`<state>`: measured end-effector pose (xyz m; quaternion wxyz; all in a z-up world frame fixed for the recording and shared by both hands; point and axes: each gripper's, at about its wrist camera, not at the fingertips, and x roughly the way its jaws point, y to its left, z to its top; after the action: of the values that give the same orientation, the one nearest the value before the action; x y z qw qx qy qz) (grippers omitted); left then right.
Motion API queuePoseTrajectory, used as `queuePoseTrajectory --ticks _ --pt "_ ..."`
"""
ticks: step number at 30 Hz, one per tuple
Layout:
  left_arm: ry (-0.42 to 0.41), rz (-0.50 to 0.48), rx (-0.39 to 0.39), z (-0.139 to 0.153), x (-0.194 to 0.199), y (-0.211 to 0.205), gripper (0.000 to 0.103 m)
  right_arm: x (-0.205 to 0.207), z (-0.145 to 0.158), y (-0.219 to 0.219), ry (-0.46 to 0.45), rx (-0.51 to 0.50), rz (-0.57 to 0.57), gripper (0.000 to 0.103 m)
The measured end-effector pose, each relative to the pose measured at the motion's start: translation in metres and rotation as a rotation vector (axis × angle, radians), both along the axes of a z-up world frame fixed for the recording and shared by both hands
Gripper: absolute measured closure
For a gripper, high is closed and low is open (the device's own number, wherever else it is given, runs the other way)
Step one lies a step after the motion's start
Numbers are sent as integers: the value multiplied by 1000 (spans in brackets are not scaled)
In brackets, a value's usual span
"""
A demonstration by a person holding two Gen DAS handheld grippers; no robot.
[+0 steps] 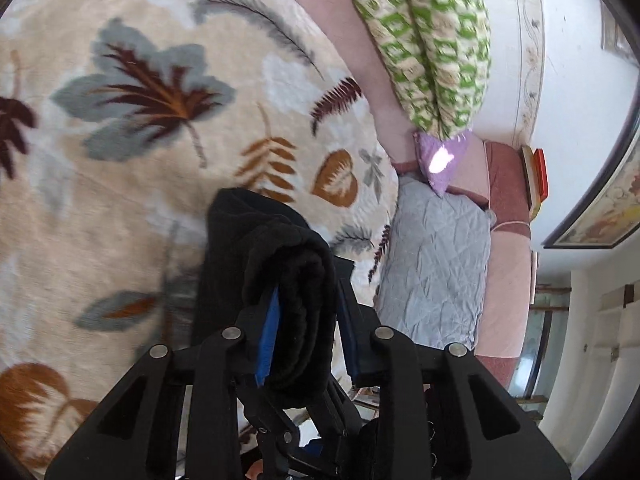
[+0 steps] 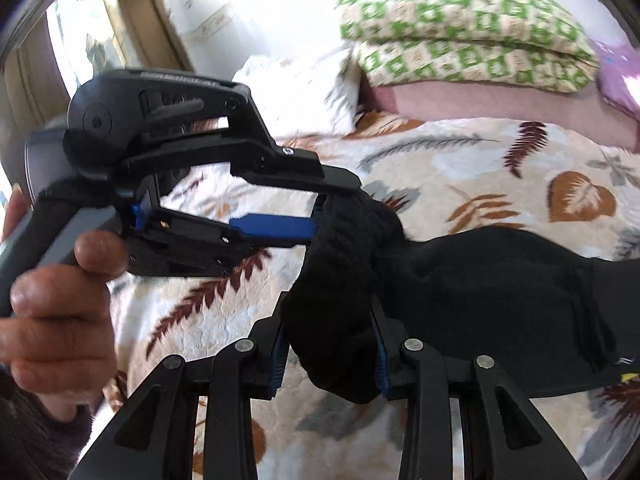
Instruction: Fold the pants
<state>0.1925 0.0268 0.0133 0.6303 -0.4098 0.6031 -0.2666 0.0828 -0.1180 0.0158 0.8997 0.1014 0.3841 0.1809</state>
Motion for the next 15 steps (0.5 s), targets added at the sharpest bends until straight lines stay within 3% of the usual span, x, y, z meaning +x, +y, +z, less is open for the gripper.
queuePoseTrajectory --ticks 5,10,15 --pt "-29 -36 -6 26 9 -40 78 -4 12 -63 -17 111 -74 68" --pt "-65 -32 176 42 11 -41 76 -7 10 -94 -9 147 -88 68" --pt "-33 -147 240 36 8 -54 70 -10 5 -91 -8 178 -51 68"
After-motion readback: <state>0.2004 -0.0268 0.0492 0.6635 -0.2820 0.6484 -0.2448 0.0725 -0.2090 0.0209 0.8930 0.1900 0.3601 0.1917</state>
